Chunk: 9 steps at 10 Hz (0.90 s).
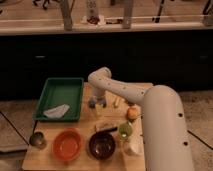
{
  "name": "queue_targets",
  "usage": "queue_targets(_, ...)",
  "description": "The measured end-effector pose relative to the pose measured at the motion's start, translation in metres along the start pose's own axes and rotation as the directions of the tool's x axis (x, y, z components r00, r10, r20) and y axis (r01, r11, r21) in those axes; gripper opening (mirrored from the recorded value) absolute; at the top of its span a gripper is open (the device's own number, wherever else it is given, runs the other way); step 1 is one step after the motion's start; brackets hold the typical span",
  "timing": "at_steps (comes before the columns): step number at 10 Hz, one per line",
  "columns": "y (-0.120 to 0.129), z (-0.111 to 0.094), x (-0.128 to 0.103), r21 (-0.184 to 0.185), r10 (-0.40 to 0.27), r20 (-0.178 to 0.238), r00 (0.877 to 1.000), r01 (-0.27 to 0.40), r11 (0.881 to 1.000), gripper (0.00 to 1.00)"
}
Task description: Place sponge in red bowl
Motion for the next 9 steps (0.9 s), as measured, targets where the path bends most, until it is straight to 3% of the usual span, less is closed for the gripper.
queue_targets(4,0.0024,0.0035,0.0004,-0.015,-0.002,-0.006,1.0,0.002,1.0,0.8)
queue_targets(8,0.0031,0.007,0.0002,-0.023,0.0,-0.01,1.0,0.0,1.0,0.67)
queue_targets(9,0.0036,0.0076,0.0004,-0.026,0.001,-0.01,1.0,-0.001,1.0,0.59)
